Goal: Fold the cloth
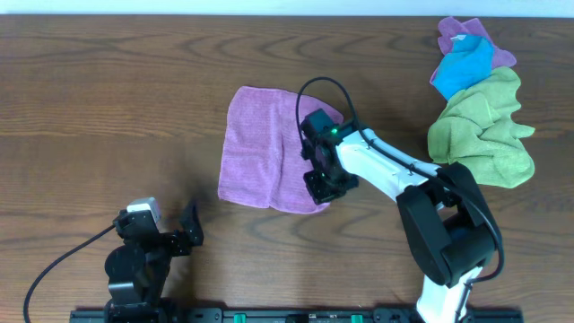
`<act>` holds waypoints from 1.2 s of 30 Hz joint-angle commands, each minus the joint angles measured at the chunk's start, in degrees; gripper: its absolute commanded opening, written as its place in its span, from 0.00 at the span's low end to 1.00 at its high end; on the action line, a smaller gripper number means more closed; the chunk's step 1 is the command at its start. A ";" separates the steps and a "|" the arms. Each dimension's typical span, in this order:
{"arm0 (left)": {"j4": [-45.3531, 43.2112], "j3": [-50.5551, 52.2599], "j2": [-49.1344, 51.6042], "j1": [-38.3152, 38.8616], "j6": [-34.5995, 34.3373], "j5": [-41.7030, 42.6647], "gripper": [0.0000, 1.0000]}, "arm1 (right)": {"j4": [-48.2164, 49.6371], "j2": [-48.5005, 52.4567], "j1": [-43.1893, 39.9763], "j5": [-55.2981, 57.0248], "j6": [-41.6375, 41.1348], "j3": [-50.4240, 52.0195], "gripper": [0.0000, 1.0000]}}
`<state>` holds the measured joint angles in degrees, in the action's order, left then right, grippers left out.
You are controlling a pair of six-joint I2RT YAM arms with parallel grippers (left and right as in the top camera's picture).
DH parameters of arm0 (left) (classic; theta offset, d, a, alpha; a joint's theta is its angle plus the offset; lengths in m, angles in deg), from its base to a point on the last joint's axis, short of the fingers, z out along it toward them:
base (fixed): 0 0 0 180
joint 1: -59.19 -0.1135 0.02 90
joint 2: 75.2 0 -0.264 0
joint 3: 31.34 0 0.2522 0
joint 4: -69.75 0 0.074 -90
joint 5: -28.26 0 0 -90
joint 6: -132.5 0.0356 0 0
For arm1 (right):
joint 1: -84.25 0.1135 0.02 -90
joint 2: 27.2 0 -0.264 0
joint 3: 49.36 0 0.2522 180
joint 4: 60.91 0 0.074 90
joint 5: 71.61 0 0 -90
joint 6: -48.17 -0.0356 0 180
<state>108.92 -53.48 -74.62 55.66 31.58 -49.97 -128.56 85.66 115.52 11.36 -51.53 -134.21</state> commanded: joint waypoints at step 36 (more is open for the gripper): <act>0.22 1.05 -0.33 0.20 -0.24 -0.17 0.95 | 30.42 6.36 -30.49 -53.40 -2.60 -0.42 0.76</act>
<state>108.94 -53.48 -74.62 55.66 31.58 -49.97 -99.03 91.45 85.20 -36.04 -52.97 -134.58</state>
